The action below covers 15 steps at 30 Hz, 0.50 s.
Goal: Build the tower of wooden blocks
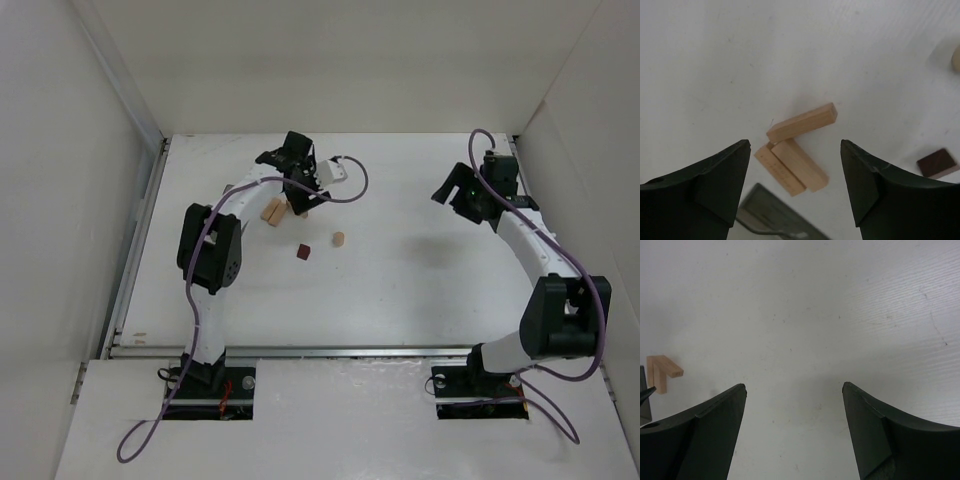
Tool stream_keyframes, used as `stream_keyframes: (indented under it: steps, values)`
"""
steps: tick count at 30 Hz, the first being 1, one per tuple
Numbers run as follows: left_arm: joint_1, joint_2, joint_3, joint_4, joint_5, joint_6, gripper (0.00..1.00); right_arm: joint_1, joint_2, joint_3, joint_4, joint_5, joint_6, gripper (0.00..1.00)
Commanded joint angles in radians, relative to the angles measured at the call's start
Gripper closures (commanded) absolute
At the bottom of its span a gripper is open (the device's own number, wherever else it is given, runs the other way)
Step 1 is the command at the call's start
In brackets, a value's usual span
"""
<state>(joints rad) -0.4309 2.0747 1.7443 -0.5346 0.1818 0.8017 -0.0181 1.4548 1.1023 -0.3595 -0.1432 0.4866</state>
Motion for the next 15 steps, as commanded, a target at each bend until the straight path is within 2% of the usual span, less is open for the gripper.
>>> stream_keyframes:
  steps: [1, 7, 12, 15]
  values:
    - [0.003, 0.034, 0.087, -0.172, -0.01, 0.436, 0.3, 0.003, 0.003, 0.033, 0.021, -0.038, -0.017, 0.17]
    - [-0.006, 0.113, 0.124, -0.215, -0.041, 0.54, 0.31, 0.003, -0.01, 0.015, 0.021, -0.019, -0.017, 0.17]
    - [-0.006, 0.166, 0.115, -0.258, -0.05, 0.573, 0.33, 0.003, -0.019, 0.005, 0.021, -0.009, -0.028, 0.17]
    - [-0.006, 0.186, 0.115, -0.214, -0.059, 0.548, 0.42, 0.003, -0.028, -0.004, 0.021, -0.009, -0.028, 0.17]
